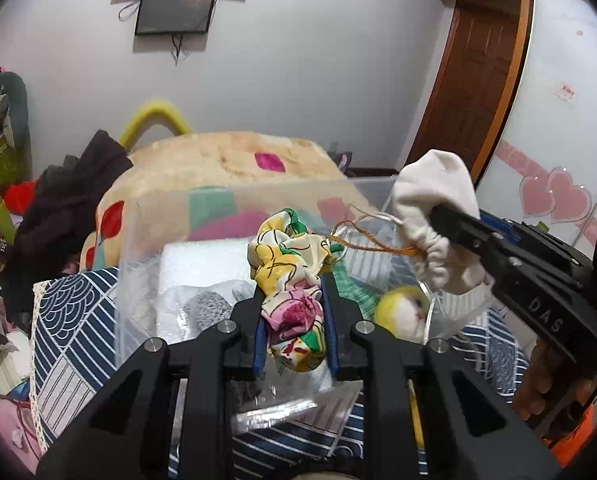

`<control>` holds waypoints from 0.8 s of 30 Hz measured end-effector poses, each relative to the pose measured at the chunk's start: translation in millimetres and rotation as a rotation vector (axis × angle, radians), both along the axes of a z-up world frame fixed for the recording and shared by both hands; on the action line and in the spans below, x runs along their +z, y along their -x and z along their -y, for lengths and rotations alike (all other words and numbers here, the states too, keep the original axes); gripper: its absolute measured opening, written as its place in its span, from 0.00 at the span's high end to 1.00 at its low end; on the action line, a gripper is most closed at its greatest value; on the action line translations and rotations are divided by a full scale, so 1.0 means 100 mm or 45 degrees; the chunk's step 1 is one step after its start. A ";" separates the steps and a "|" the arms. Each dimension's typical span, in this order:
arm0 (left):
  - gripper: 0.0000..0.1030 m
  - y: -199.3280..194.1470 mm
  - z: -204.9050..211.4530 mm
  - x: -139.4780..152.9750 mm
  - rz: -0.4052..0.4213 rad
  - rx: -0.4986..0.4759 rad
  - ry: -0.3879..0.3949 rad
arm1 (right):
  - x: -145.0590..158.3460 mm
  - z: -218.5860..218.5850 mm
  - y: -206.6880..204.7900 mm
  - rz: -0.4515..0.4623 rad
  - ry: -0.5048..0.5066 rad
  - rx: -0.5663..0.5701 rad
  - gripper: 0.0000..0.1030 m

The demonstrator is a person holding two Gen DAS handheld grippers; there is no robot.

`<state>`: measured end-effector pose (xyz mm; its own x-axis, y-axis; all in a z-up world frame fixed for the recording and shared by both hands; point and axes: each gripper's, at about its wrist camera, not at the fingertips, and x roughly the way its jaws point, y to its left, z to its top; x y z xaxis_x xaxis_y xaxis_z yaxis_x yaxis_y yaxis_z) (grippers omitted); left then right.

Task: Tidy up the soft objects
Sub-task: 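Lower the white bag into the box with the right tool while the left drops the floral cloth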

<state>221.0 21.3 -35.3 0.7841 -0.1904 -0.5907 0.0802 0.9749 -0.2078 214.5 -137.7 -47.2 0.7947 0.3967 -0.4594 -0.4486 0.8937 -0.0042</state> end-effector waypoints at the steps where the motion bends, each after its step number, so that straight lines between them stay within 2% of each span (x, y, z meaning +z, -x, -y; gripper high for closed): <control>1: 0.78 -0.04 0.01 -0.04 -0.011 0.003 -0.007 | -0.05 -0.02 -0.05 -0.028 0.011 0.002 0.81; 4: 0.76 -0.14 0.05 -0.14 -0.030 0.002 -0.040 | -0.13 -0.07 -0.11 -0.064 0.064 0.008 0.81; 6: 0.70 -0.16 0.07 -0.18 -0.032 0.014 -0.059 | -0.17 -0.10 -0.12 -0.069 0.101 -0.001 0.81; 8: 0.54 -0.16 0.09 -0.19 -0.026 0.014 -0.081 | -0.18 -0.09 -0.11 -0.071 0.112 -0.002 0.81; 10: 0.46 -0.13 0.12 -0.19 -0.020 0.014 -0.097 | -0.17 -0.06 -0.11 -0.078 0.110 0.003 0.80; 14: 0.38 -0.03 0.17 -0.16 0.001 -0.007 -0.097 | -0.10 0.01 -0.05 -0.071 0.102 0.000 0.66; 18: 0.36 0.06 0.18 -0.10 0.009 -0.011 -0.095 | -0.04 0.06 0.02 -0.029 0.116 0.007 0.49; 20: 0.25 0.12 0.18 -0.06 0.019 -0.008 -0.104 | 0.01 0.09 0.08 0.009 0.124 0.004 0.44; 24: 0.19 0.28 0.13 0.06 0.071 0.017 -0.094 | 0.11 0.14 0.20 0.052 0.107 0.022 0.42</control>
